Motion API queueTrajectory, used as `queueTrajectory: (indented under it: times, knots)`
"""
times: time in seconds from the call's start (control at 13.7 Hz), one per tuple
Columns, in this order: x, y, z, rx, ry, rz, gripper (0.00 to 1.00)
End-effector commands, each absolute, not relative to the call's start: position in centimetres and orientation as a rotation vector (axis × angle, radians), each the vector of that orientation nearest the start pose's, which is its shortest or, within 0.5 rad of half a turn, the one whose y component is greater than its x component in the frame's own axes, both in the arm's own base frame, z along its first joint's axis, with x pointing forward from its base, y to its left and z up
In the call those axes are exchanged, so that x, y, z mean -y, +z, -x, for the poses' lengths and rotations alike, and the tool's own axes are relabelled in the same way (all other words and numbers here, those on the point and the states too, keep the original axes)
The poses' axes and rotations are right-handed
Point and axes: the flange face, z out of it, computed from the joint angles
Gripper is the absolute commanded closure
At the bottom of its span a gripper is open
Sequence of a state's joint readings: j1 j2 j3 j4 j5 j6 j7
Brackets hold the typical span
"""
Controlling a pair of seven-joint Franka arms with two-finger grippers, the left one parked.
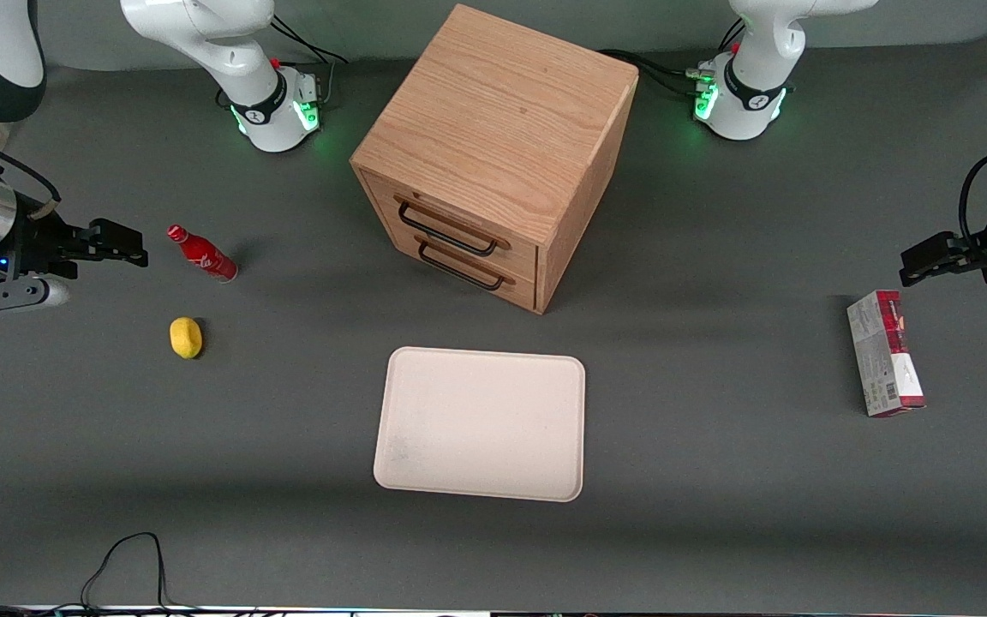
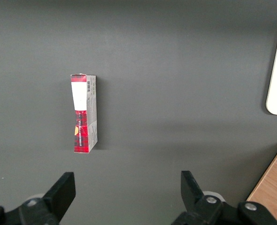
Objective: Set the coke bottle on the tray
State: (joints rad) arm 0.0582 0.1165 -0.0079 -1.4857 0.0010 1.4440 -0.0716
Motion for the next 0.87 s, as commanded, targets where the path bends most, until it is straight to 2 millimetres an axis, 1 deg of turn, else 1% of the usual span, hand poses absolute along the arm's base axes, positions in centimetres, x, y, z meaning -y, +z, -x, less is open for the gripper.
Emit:
queueTrajectory:
  times: [0.0, 0.15, 0.51, 0.8]
  knots:
    - [-3.5, 59.8, -56.8, 0.158, 0.267, 3.13, 0.0]
    - [-4.1, 59.6, -57.0, 0.192, 0.272, 3.129, 0.0]
    - [-4.1, 59.6, -57.0, 0.163, 0.279, 3.127, 0.0]
    - [-4.2, 58.3, -57.4, 0.158, 0.32, 3.125, 0.0]
